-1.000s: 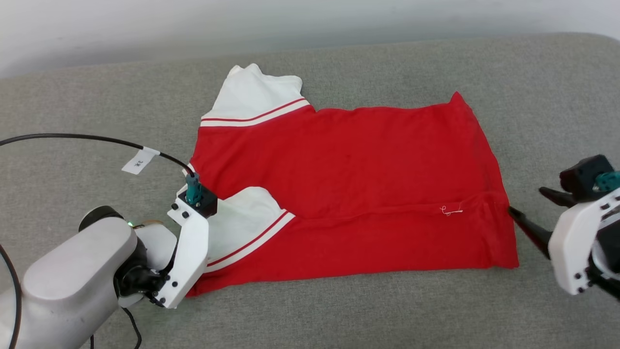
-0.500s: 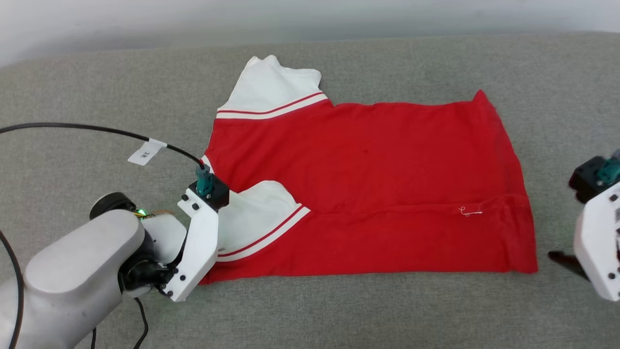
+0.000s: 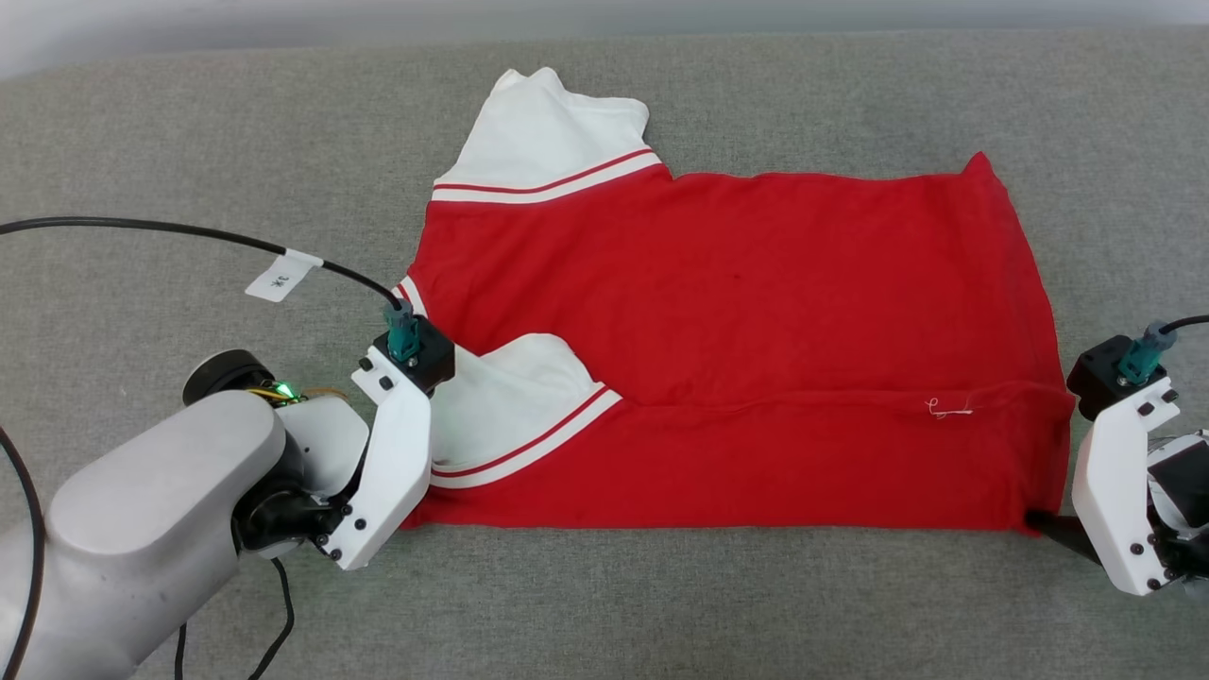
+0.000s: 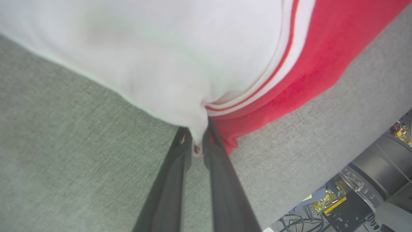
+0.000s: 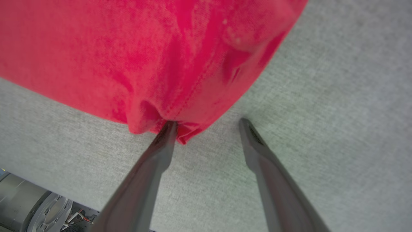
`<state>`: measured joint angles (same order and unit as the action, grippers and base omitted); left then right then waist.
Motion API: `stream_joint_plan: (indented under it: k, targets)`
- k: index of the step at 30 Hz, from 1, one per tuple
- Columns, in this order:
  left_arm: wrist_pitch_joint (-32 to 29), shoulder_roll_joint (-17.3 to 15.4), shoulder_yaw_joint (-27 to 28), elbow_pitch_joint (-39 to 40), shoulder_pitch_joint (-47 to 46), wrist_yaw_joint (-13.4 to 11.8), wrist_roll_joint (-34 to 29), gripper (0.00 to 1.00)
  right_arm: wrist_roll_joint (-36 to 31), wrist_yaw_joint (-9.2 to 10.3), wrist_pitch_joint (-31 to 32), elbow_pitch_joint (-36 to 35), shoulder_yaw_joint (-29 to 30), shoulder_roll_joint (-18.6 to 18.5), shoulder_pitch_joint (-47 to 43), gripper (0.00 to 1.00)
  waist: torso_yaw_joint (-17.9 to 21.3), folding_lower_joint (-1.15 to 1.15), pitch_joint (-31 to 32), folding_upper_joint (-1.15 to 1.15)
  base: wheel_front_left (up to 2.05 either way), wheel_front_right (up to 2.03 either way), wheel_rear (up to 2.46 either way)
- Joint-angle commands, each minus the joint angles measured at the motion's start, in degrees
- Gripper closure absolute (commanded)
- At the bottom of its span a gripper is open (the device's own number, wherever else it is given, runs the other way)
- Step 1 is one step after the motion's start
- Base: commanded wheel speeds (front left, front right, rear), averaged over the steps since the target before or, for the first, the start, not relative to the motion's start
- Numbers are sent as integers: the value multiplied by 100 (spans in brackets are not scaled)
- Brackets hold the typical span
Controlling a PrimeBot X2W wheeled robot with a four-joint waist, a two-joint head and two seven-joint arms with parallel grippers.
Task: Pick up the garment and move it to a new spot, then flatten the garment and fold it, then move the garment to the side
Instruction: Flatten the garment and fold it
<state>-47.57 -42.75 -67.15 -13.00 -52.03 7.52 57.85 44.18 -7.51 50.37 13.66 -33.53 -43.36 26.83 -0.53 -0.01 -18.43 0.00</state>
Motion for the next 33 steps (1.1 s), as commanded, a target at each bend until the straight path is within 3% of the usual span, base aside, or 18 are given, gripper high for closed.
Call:
stream_joint_plan:
  k: [1, 2, 10, 23, 29, 33]
  targets:
    - [71, 5, -89, -107, 20, -25, 6, 100, 64, 4, -93, 170, -344, 203, -208, 62, 12, 1, 7, 0, 0, 0, 0]
    - [102, 7, -111, -130, 48, -25, 26, 100, 100, 4, -187, 154, -366, 174, -157, 100, 24, 1, 33, 0, 0, 0, 0]
    - [449, -69, -186, -272, 313, -23, 249, 100, 315, 6, -854, -248, -464, -358, 48, 100, 79, 1, 552, 0, 0, 0, 0]
    - [685, -764, -381, 470, 1262, -90, 582, 100, 767, 6, -1116, -1145, -378, -1168, -1039, 100, 47, 1, 1281, 0, 0, 0, 0]
    - [722, -874, -435, 896, 1709, -286, 680, 100, 833, 5, -1009, -1271, -211, -1289, -1708, 100, -3, 1, 1334, 0, 0, 0, 0]
    - [726, -830, -455, 953, 1858, -374, 715, 100, 718, 5, -947, -1099, -152, -1149, -2072, 100, -54, 1, 1244, 0, 0, 0, 0]
